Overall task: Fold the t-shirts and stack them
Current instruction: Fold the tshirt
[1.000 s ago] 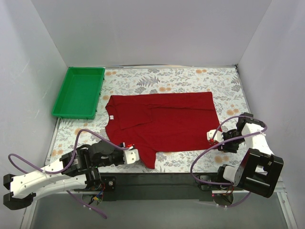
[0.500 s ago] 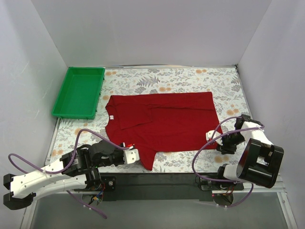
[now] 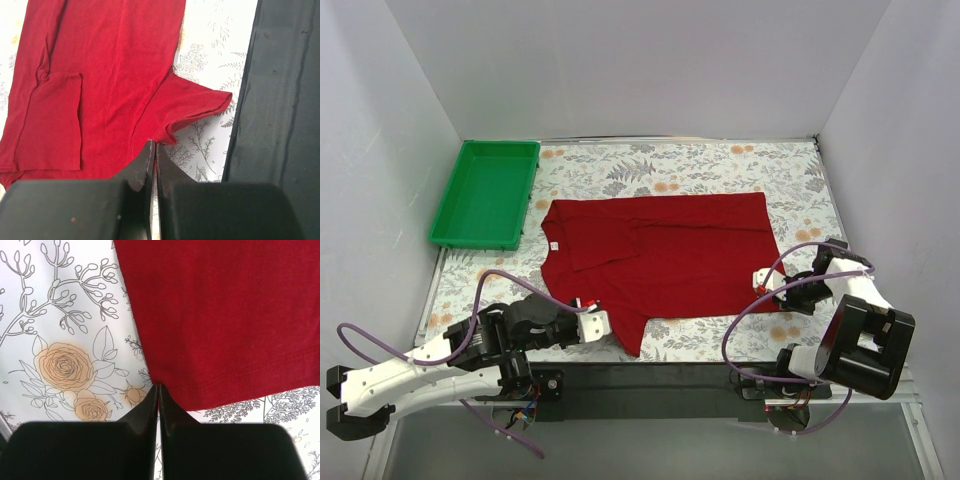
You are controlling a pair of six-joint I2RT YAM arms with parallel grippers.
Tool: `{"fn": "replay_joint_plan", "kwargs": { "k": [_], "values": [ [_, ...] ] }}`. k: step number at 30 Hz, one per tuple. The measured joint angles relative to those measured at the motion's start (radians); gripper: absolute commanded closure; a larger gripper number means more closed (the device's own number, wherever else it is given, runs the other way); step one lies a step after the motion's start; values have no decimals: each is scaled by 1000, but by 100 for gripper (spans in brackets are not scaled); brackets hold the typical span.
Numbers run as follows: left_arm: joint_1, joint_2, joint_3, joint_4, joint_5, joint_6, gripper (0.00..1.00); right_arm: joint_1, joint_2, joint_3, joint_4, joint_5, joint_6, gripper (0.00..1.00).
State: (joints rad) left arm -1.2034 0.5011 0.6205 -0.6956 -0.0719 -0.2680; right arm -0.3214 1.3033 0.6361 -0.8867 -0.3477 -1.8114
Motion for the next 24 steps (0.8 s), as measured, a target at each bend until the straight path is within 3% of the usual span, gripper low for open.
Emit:
{"fn": "replay_joint_plan", "kwargs": {
  "k": [9, 24],
  "values": [
    [0, -20, -6, 13, 0, -19, 100, -4, -18, 2, 8, -22, 35, 99],
    [0, -40, 9, 37, 0, -60, 100, -4, -53, 77, -197, -131, -2, 99]
  ]
}}
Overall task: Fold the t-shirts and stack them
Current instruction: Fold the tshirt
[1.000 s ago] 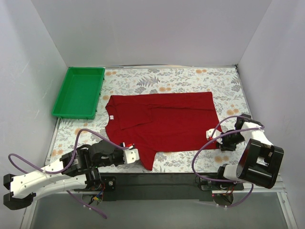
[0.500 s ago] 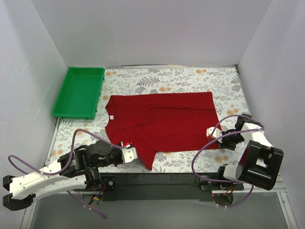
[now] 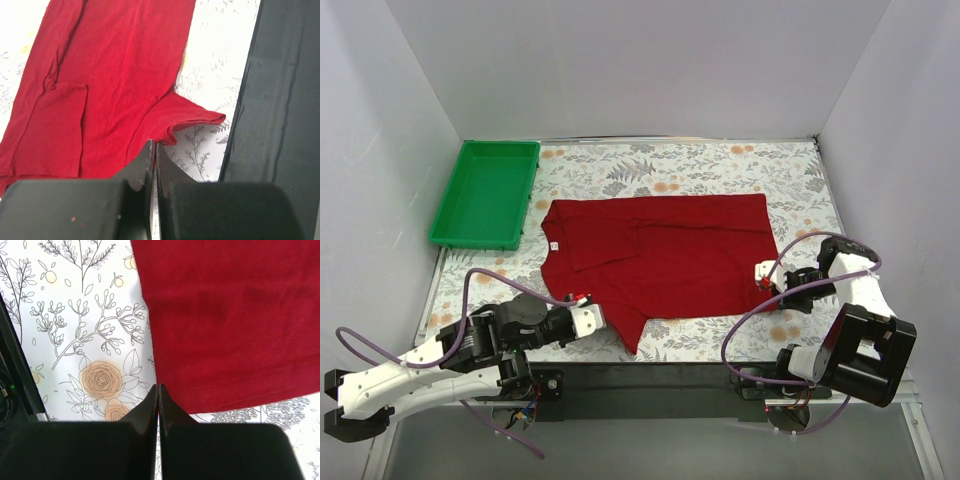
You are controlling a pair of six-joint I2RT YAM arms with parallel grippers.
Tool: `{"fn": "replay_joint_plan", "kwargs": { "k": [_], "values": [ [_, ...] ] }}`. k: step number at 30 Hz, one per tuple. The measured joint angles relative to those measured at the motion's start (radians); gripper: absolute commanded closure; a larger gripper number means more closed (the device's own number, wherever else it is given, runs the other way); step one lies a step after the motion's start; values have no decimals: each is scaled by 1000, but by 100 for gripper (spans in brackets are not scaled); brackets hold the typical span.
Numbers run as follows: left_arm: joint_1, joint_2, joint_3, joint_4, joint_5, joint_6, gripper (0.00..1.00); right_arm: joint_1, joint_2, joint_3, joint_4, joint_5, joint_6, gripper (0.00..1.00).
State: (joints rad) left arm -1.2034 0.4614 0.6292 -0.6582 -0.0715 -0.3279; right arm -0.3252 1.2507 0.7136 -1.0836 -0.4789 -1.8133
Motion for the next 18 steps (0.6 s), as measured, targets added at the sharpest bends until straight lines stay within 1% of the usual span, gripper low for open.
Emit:
{"fn": "replay_joint_plan", "kwargs": {
  "k": [10, 18],
  "values": [
    [0, 0, 30, 44, -32, -39, 100, -15, 6, 136, -25, -66, 33, 99],
    [0, 0, 32, 81, -114, -72, 100, -28, 73, 156, -16, -105, 68, 99]
  ]
}}
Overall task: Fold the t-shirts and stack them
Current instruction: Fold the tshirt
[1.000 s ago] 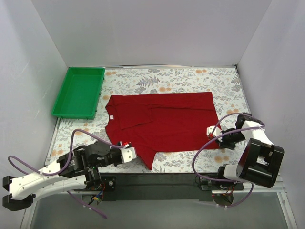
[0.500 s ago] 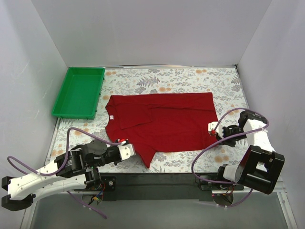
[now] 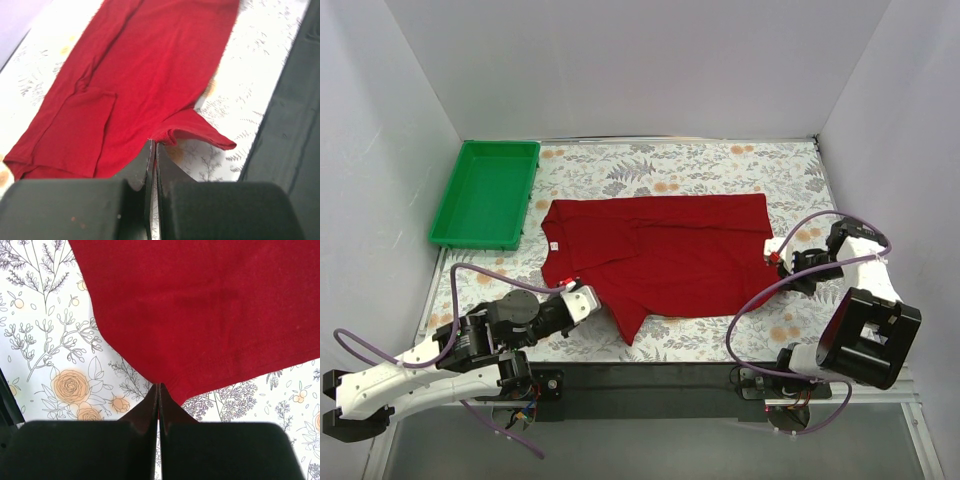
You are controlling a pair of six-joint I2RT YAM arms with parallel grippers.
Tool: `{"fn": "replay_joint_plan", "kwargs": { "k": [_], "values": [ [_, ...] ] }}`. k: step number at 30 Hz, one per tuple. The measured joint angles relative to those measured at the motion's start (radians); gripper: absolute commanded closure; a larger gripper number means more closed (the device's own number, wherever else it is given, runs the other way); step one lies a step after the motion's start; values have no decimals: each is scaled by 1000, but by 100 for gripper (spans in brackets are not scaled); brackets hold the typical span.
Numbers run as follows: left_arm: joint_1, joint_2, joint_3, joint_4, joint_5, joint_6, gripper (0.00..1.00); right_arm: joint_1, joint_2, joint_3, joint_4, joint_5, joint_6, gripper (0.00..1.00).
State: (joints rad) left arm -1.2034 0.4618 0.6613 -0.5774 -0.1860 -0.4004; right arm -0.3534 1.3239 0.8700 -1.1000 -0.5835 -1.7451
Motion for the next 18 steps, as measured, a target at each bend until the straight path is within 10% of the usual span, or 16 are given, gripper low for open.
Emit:
{"fn": "replay_joint_plan", "kwargs": {
  "k": [18],
  "values": [
    [11, 86, 28, 40, -237, -119, 100, -1, 177, 148, 60, -108, 126, 99]
  ]
}}
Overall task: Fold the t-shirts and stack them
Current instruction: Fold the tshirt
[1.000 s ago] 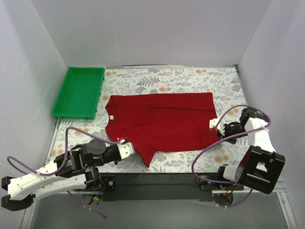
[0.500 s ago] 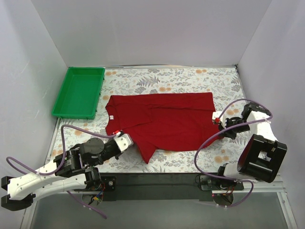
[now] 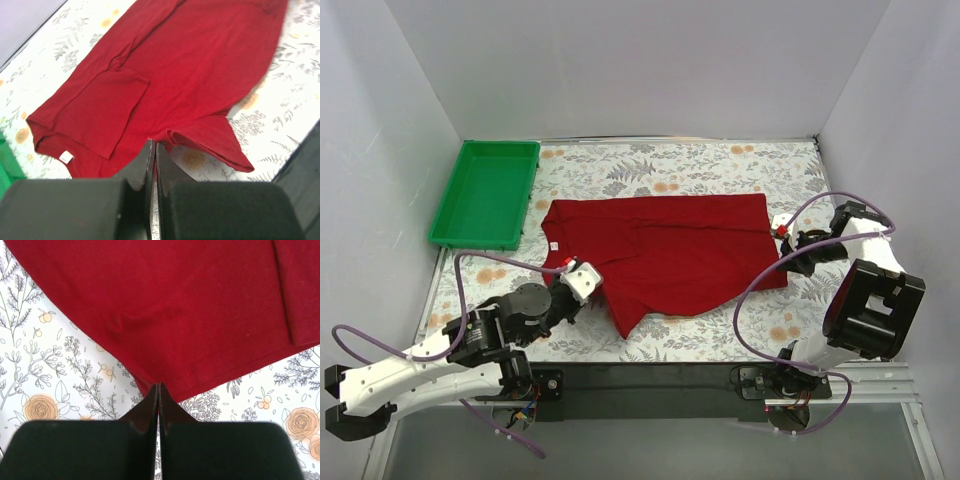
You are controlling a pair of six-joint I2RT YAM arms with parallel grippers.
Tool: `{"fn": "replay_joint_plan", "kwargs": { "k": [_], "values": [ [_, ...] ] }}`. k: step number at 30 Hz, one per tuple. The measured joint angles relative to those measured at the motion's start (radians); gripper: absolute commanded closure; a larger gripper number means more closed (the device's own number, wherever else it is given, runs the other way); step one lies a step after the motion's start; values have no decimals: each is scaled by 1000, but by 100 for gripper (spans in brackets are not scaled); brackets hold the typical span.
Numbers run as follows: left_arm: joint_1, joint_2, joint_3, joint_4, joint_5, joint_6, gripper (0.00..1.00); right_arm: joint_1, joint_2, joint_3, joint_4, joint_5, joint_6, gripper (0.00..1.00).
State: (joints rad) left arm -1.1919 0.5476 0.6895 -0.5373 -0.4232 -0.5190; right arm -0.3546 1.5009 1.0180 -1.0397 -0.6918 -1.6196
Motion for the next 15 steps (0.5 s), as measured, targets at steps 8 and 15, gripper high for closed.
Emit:
{"fn": "replay_joint_plan", "kwargs": {
  "k": [8, 15],
  "values": [
    [244, 131, 29, 47, 100, -29, 100, -3, 30, 5, 27, -22, 48, 99],
    [541, 283, 96, 108, 318, -50, 100, -6, 42, 29, 50, -27, 89, 99]
  ]
}}
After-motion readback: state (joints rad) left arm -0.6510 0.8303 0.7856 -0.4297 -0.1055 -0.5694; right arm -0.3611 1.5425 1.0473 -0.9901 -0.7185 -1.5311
